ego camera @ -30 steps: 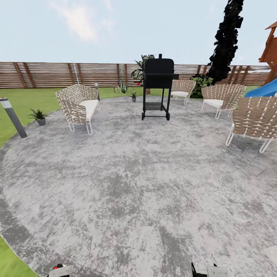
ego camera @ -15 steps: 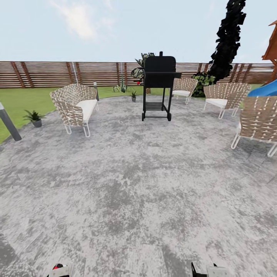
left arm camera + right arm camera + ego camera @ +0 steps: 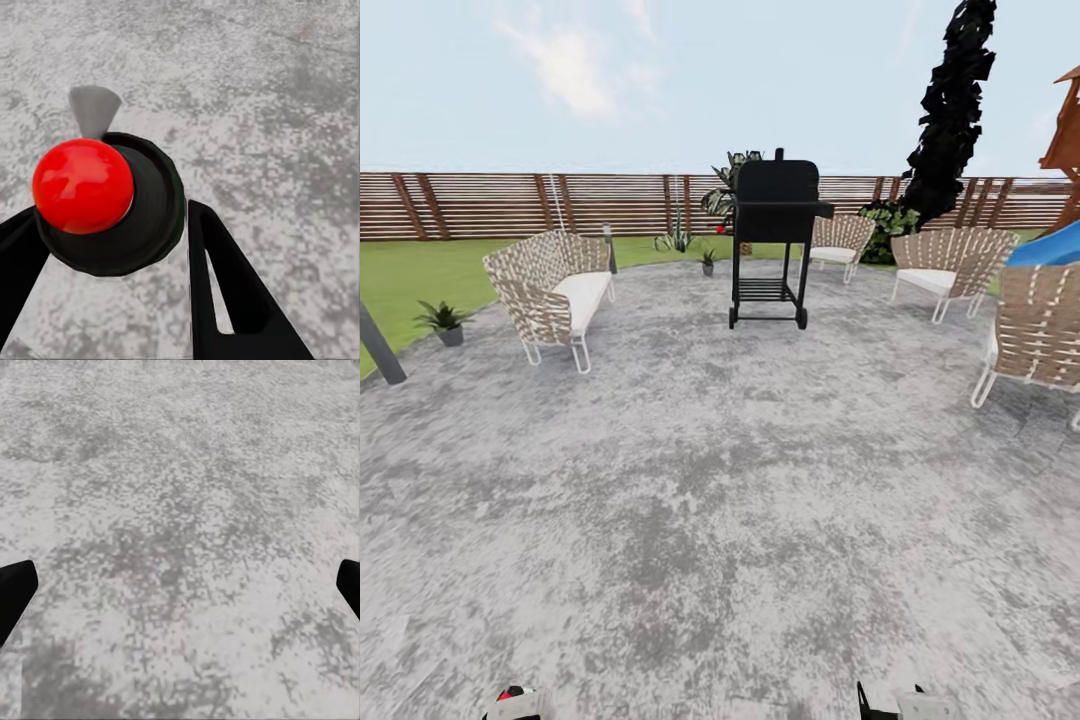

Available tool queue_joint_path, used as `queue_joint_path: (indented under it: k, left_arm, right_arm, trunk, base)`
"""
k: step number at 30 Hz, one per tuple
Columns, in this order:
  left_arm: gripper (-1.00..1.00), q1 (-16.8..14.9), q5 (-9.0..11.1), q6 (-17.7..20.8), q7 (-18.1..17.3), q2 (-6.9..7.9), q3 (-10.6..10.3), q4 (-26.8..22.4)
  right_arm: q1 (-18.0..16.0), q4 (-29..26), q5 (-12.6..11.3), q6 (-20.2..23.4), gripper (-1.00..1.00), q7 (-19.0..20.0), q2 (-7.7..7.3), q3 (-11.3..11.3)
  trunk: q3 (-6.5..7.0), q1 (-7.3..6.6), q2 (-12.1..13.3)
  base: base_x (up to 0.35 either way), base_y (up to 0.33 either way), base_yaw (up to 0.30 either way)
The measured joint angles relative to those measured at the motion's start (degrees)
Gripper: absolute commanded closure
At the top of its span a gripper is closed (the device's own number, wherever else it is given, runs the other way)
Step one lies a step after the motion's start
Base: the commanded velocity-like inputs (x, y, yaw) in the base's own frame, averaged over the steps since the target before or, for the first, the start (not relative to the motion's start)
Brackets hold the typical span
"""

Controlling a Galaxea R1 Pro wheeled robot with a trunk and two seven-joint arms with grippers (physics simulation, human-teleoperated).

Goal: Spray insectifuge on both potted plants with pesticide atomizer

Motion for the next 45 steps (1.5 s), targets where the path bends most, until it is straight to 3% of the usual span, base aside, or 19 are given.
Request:
queue_joint_path:
  k: [45]
  left_arm:
    - [1.00, 0.01, 0.00, 0.00, -0.03, 0.00, 0.00, -0.01]
  right_arm:
    - [-0.01, 0.01, 0.00, 0.00, -1.00, 0.00, 0.00, 0.00]
  trunk:
    - [0.00, 0.00, 0.00]
  base:
    - [0.339, 0.000, 0.007]
